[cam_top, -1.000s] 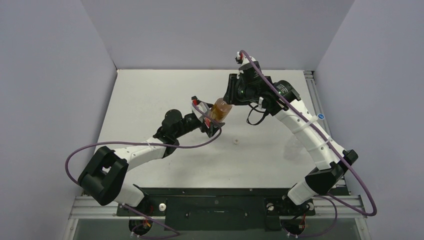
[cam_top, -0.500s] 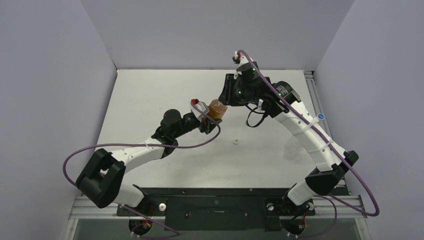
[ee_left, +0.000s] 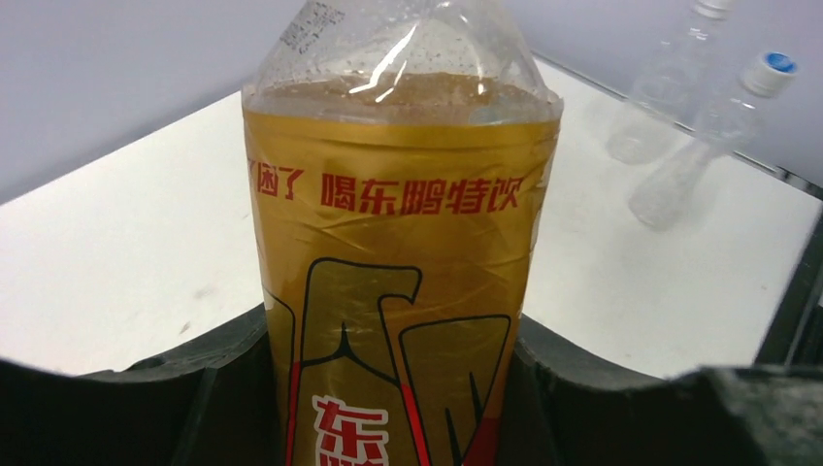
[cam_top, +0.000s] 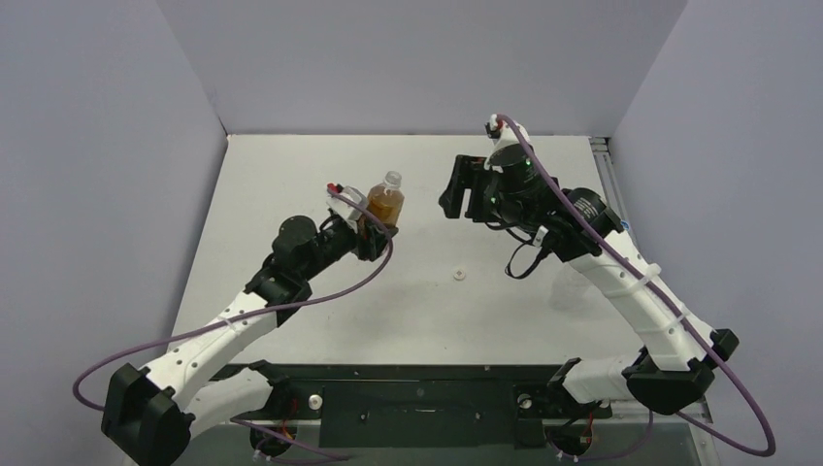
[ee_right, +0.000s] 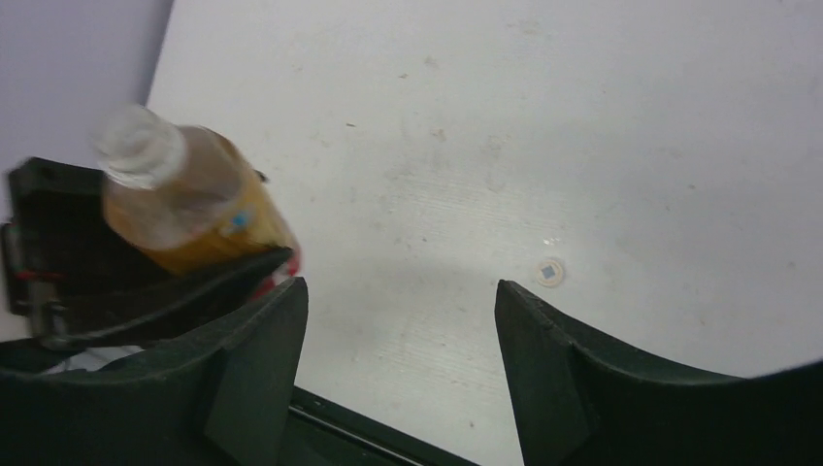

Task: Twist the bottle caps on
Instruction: Pick up the plastic bottle at the center of the board, then screw the bottle cap onto the plastic bottle.

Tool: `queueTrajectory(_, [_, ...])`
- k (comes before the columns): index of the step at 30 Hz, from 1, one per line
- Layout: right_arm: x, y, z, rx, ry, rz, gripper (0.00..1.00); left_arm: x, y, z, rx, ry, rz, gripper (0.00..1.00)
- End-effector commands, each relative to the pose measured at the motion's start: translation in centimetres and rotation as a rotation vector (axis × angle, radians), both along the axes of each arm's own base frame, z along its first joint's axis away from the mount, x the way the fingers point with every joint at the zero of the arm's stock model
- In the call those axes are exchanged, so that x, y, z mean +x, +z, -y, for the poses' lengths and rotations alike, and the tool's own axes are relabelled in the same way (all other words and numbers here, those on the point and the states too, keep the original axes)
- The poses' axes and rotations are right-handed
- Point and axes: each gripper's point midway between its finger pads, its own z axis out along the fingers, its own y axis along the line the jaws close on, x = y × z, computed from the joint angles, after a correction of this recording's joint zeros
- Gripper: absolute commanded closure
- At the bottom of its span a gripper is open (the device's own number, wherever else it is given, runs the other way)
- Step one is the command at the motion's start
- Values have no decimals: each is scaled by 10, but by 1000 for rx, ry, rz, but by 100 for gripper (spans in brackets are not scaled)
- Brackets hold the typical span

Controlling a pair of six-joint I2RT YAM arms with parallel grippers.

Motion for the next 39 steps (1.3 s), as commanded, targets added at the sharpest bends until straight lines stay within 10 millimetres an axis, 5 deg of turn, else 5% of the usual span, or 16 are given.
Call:
queueTrajectory(1, [3, -38, 38, -110, -144, -8, 34, 15, 8, -56, 13, 257, -121, 75])
queueTrajectory(7, [5, -59, 38, -107, -162, -11, 34, -3, -2, -71, 50, 251, -156, 75])
queueTrajectory(14, [19, -160, 29, -247, -213, -109, 40, -29, 18, -69, 46, 152, -104, 72])
queueTrajectory(25, [38, -276, 33, -393, -249, -207, 50, -39, 9, -66, 25, 115, -100, 72])
queueTrajectory(39, [32, -336, 38, -371, -246, -309, 60, -38, -1, -70, 43, 134, -104, 71])
